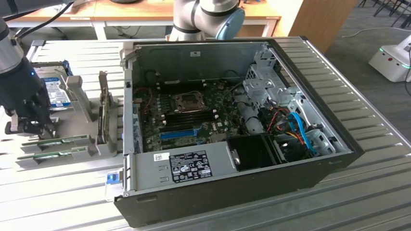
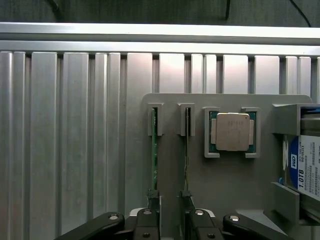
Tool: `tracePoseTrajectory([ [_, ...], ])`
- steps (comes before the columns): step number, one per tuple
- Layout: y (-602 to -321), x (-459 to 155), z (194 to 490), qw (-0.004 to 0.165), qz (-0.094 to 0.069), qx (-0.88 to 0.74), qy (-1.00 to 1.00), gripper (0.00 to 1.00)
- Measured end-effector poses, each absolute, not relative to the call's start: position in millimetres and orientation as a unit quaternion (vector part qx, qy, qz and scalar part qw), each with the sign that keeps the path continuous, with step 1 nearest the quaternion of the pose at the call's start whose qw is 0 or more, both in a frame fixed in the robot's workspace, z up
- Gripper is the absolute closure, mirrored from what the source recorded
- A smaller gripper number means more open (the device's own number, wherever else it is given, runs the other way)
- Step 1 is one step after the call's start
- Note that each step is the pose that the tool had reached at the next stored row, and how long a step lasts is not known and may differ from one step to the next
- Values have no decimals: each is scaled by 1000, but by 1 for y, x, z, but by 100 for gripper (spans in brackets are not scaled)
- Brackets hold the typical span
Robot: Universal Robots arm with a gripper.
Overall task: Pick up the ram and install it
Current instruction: 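Pick up the ram and move it above insertion slot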
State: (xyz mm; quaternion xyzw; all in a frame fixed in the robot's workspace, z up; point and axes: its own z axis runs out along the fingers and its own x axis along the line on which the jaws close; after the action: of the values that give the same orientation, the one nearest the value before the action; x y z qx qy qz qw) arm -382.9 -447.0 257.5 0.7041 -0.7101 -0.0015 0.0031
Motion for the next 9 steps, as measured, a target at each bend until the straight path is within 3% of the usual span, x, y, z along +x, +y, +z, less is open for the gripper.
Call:
tracePoseTrajectory([
  [9, -455, -383, 258, 3, -2, 704, -710, 71],
])
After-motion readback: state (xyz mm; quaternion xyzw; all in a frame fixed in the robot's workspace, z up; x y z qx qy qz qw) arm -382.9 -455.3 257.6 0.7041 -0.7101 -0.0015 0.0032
